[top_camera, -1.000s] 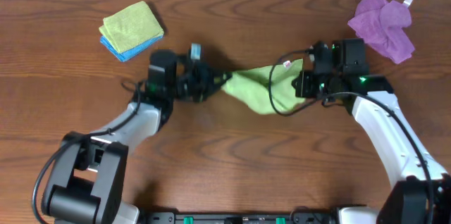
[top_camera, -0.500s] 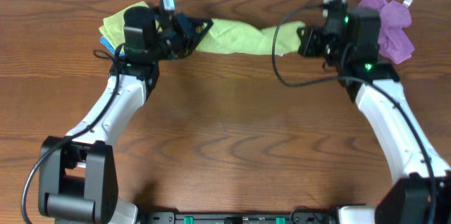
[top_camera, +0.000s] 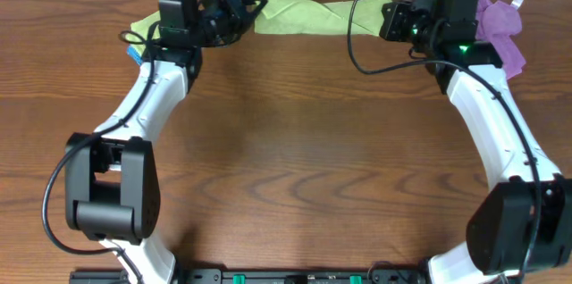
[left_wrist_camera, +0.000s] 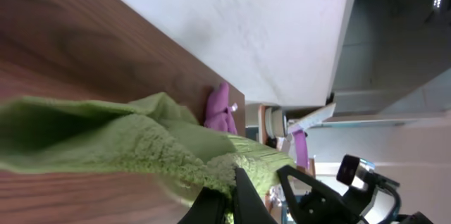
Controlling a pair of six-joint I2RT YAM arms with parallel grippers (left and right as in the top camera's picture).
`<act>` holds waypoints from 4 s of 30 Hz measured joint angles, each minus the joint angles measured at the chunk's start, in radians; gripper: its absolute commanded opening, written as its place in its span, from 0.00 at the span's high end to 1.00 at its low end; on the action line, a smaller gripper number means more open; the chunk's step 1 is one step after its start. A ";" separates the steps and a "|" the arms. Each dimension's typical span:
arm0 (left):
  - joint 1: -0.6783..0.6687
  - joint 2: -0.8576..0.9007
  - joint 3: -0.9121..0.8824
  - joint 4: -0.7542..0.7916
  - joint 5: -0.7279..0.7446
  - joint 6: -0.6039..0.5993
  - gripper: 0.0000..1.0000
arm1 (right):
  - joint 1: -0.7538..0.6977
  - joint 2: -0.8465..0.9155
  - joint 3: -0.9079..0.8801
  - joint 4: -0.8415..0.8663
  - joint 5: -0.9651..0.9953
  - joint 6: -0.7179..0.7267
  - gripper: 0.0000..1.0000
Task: Fold the cloth
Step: 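Lower the held cloth edge and drag it back toward the table center, then fold the cloth over lengthwise into a strip with both grippers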
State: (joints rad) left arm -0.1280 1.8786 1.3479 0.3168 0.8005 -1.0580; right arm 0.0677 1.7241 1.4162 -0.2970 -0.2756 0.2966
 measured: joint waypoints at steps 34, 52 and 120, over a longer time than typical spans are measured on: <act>0.068 -0.003 0.025 -0.520 0.319 0.327 0.94 | -0.009 0.001 0.039 -0.490 -0.082 -0.095 0.99; -0.013 -0.097 0.020 -1.218 0.155 0.813 0.94 | -0.009 -0.001 0.026 -0.734 -0.092 -0.186 0.98; -0.103 -0.032 -0.166 -0.583 -0.235 0.423 0.94 | -0.009 -0.077 -0.510 0.139 0.029 -0.043 0.99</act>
State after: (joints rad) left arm -0.2310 1.8462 1.1820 -0.2665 0.5659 -0.6353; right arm 0.0586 1.6470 0.9058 -0.1577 -0.2466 0.2535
